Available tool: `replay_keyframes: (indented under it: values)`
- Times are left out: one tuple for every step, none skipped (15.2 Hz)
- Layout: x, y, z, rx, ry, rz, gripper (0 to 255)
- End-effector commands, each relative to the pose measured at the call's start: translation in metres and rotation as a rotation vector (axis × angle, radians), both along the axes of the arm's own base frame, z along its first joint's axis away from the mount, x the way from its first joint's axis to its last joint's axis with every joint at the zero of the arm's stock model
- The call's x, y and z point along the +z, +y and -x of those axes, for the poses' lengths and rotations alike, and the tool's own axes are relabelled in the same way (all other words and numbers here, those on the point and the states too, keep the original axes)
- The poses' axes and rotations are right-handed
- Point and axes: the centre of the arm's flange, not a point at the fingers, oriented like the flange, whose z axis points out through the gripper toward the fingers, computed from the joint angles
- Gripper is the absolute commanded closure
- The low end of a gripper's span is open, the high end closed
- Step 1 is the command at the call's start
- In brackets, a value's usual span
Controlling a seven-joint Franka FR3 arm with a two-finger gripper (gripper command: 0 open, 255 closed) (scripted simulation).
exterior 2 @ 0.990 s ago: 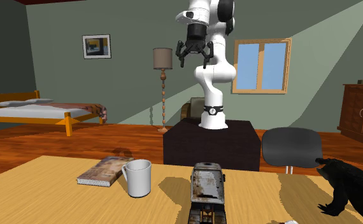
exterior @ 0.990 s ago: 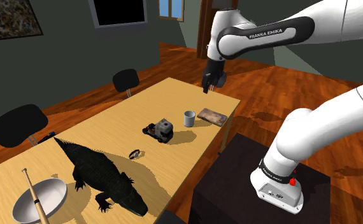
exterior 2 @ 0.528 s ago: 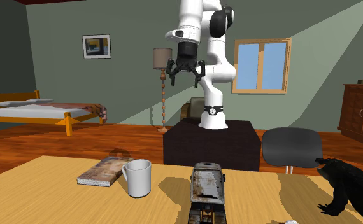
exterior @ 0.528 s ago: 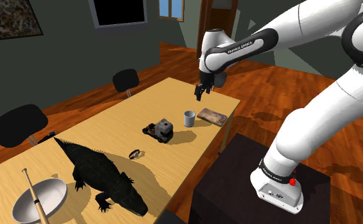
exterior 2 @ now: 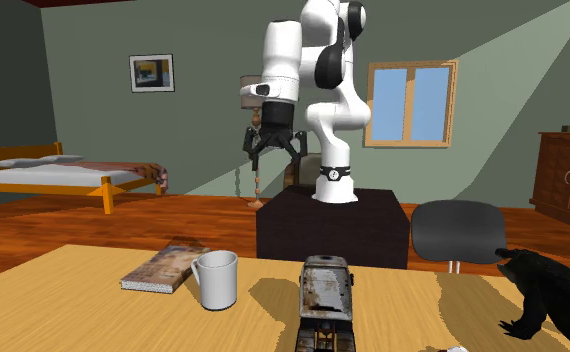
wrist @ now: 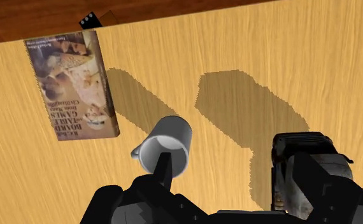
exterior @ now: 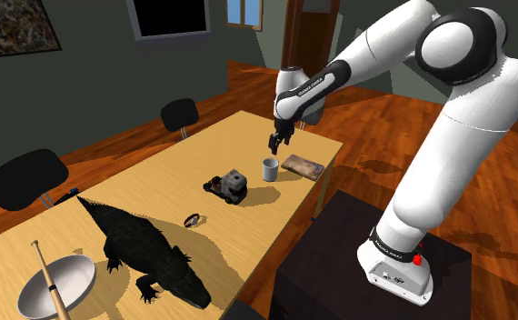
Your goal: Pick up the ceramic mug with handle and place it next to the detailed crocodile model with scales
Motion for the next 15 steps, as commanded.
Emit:
replay_keyframes:
  values:
    - [-0.022, -0.010, -0.014, 0.002, 0.003, -0.001, 0]
    - [-0.033, -0.014, -0.020, 0.004, 0.005, -0.001, 0]
    - [-0.044, -0.018, -0.027, 0.005, 0.007, -0.002, 0]
    - [-0.054, -0.021, -0.034, 0.006, 0.009, -0.002, 0]
    - [-0.065, -0.025, -0.041, 0.007, 0.011, -0.003, 0]
    - [-0.076, -0.028, -0.048, 0.008, 0.013, -0.004, 0]
    - [-0.087, -0.032, -0.054, 0.010, 0.015, -0.004, 0]
    - [-0.098, -0.036, -0.061, 0.011, 0.017, -0.005, 0]
    - [-0.109, -0.039, -0.068, 0.012, 0.019, -0.005, 0]
    - [-0.120, -0.043, -0.075, 0.013, 0.021, -0.006, 0]
    - [-0.131, -0.046, -0.081, 0.014, 0.023, -0.007, 0]
    - [-0.142, -0.050, -0.088, 0.016, 0.025, -0.007, 0]
    - [-0.153, -0.053, -0.095, 0.017, 0.027, -0.008, 0]
    - [-0.164, -0.056, -0.101, 0.018, 0.029, -0.008, 0]
    - [-0.174, -0.059, -0.107, 0.019, 0.031, -0.009, 0]
